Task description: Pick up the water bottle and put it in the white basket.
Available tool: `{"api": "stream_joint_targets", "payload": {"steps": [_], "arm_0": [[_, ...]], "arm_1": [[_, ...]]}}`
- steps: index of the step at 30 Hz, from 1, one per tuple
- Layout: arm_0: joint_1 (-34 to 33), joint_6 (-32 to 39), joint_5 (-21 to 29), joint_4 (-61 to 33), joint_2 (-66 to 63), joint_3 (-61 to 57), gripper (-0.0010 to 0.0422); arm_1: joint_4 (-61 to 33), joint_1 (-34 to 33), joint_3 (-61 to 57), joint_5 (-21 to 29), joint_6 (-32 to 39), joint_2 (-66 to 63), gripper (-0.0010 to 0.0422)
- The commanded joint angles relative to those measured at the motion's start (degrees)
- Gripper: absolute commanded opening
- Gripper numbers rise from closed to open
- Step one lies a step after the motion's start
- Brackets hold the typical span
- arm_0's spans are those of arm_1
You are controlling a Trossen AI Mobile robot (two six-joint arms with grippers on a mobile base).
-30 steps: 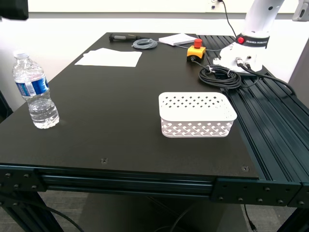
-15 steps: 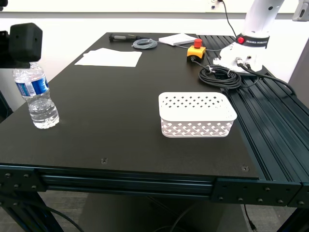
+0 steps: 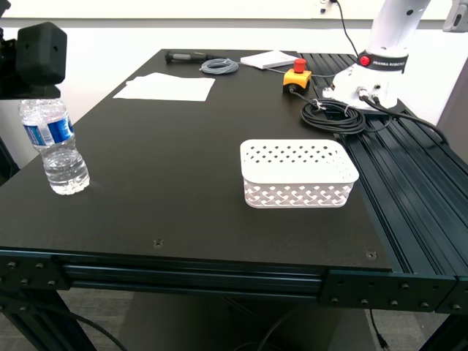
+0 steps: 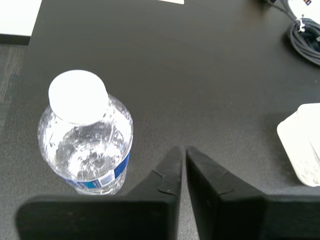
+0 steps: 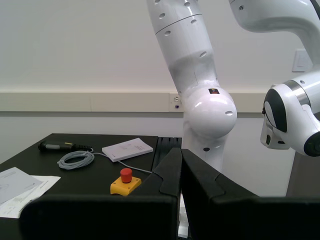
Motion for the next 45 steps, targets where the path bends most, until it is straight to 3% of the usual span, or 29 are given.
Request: {"api": "stream_joint_targets", "payload": {"steps": [1, 7, 9, 11, 13, 18, 20, 23, 31, 34, 41, 45], "arm_0": [[0.0, 0.0, 0.0, 0.2, 0.0, 0.1, 0.0001], [0.0, 0.0, 0.0, 0.2, 0.0, 0.1, 0.0001], [0.0, 0.0, 0.0, 0.2, 0.0, 0.1, 0.0001], [0.0, 0.0, 0.0, 0.2, 0.0, 0.1, 0.0001], [0.0, 0.0, 0.0, 0.2, 0.0, 0.1, 0.0001], [0.0, 0.0, 0.0, 0.2, 0.0, 0.1, 0.0001], [0.0, 0.0, 0.0, 0.2, 0.0, 0.1, 0.0001], [0.0, 0.0, 0.0, 0.2, 0.0, 0.1, 0.0001], [0.0, 0.0, 0.0, 0.2, 0.0, 0.1, 0.0001], [0.0, 0.0, 0.0, 0.2, 0.0, 0.1, 0.0001], [0.0, 0.0, 0.0, 0.2, 0.0, 0.1, 0.0001], [0.0, 0.0, 0.0, 0.2, 0.0, 0.1, 0.0001]], "arm_1": [[0.4, 0.0, 0.1, -0.3, -0.6, 0.0, 0.0067], [0.6, 0.0, 0.1, -1.2, -3.2, 0.0, 0.0250], [0.8, 0.0, 0.1, -1.3, -3.3, 0.0, 0.0272], [-0.2, 0.0, 0.8, -1.5, -3.3, 0.0, 0.0258], [-3.0, 0.1, 2.5, -3.3, -2.5, 0.0, 0.0215], [-13.2, 0.2, 8.4, -10.6, 5.3, 0.0, 0.0110], [-15.3, 0.2, 9.3, -14.2, 7.2, 0.0, 0.0099], [-14.8, 0.3, 9.3, -15.6, 7.7, 0.0, 0.0129], [-9.7, 0.5, 9.0, -18.6, 8.1, 0.1, 0.0285], [-6.1, 0.5, 7.9, -18.6, 8.1, 0.1, 0.0286], [0.9, 0.7, 3.8, -19.3, 8.3, 0.1, 0.0235], [3.8, 0.8, 2.8, -18.4, 7.4, 2.3, 0.0238]]}}
